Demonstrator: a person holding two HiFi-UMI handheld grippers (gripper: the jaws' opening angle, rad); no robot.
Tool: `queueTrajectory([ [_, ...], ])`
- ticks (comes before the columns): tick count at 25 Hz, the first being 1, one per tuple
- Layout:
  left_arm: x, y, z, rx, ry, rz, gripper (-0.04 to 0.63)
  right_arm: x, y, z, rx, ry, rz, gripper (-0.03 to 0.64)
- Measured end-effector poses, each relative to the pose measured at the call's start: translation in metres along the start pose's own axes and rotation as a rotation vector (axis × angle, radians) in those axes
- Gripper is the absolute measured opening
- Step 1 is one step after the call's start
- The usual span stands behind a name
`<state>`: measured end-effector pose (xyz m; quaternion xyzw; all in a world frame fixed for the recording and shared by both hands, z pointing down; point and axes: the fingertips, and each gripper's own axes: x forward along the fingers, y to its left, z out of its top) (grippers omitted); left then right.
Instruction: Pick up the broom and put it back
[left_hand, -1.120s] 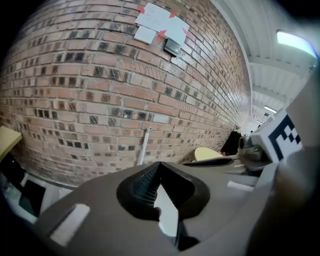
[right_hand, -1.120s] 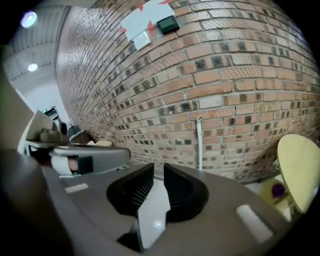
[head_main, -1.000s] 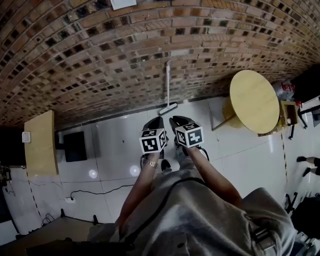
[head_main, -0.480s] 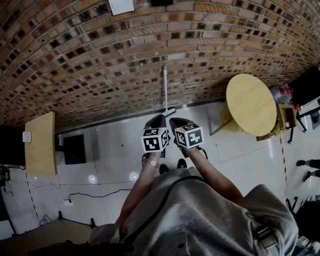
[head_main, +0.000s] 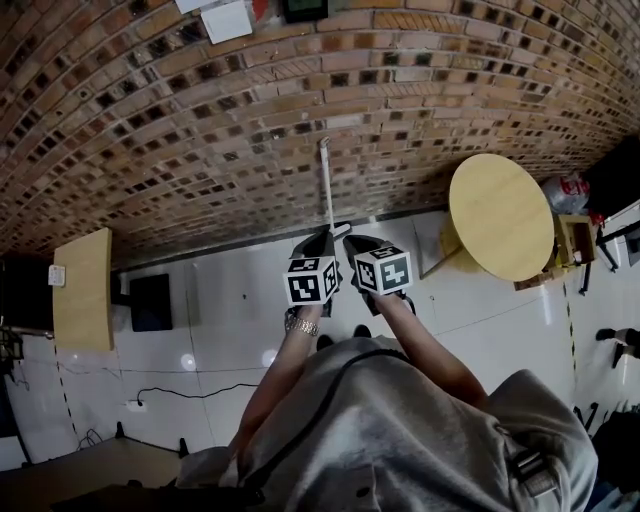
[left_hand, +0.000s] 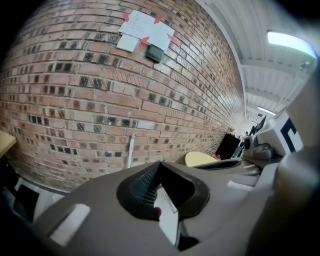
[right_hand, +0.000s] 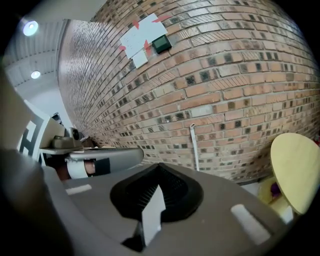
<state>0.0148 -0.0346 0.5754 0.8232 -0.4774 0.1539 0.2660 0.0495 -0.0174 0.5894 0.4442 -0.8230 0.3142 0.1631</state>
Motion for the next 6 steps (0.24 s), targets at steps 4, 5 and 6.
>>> queueTrajectory([
  [4,0.003,-0.005,-0.009,0.001,0.021,0.0,-0.018,-0.003,-0.002,-0.001,0.001,0.0,0.015,-0.025],
  [5,0.003,-0.004,-0.011,-0.002,0.024,0.004,-0.018,-0.003,-0.002,-0.001,0.001,0.0,0.017,-0.025],
  [6,0.002,-0.003,-0.013,-0.005,0.025,0.008,-0.018,-0.004,-0.002,-0.002,0.001,-0.001,0.019,-0.025],
])
